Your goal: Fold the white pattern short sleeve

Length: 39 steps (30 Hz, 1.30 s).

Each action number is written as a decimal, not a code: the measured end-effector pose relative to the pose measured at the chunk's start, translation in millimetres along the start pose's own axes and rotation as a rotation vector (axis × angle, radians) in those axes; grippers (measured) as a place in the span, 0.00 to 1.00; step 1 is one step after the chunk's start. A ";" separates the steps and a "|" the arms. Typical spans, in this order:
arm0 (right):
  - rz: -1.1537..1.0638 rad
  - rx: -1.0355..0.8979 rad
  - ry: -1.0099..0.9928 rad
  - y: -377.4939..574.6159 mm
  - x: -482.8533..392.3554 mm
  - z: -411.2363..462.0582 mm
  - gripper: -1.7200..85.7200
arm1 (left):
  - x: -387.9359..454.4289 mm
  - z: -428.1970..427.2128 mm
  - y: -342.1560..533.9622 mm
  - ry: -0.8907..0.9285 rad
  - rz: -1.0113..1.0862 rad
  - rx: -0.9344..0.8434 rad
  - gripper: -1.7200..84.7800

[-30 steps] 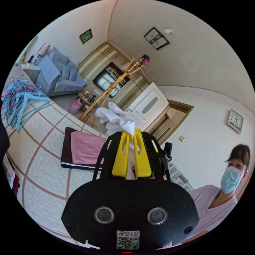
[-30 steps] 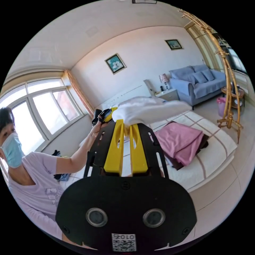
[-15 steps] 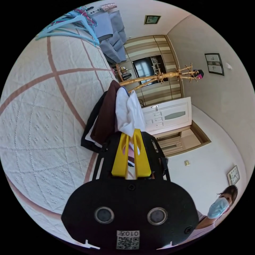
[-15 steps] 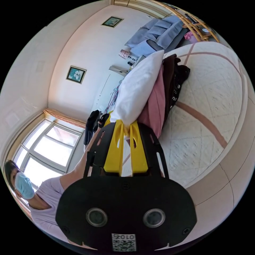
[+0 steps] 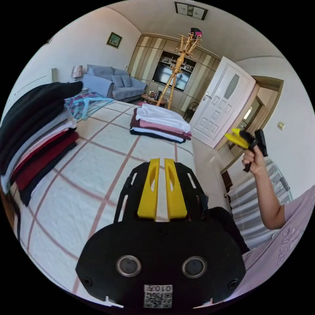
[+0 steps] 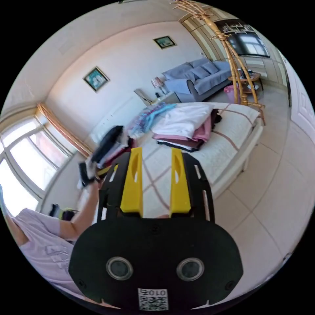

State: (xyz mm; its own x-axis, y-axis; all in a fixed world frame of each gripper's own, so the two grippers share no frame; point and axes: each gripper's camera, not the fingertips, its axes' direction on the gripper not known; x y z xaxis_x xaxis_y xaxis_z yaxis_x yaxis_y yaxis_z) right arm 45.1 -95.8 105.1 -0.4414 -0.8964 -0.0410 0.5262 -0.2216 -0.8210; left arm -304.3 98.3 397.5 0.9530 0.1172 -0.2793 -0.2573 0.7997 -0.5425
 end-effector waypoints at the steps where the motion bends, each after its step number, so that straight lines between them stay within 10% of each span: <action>1: 0.014 0.030 -0.045 6.3 -11.6 -8.5 0.14 | 14.1 -30.3 34.7 -0.033 -0.009 0.008 0.03; 13: -0.183 0.331 -0.263 220.8 -199.9 -55.9 0.05 | 184.7 -300.3 256.5 -0.495 -0.090 0.195 0.02; 17: -0.258 0.347 -0.218 271.7 -232.5 -83.2 0.04 | 221.9 -426.8 269.0 0.149 -0.029 0.759 0.02; 22: -0.311 0.434 -0.125 329.5 -253.9 -122.7 0.04 | 282.3 -518.4 229.2 0.744 0.102 1.054 0.02; 39: -0.287 0.427 -0.041 425.6 -243.6 -133.7 0.04 | 398.7 -551.5 186.7 0.987 0.141 0.889 0.02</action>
State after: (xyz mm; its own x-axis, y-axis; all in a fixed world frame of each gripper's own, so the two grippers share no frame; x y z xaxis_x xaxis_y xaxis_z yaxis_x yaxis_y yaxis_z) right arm 279.4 79.6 -310.5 -0.5873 -0.7889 0.1809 0.6418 -0.5901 -0.4898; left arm -60.4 -30.4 -252.0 0.3156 0.0598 -0.9470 0.2070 0.9697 0.1301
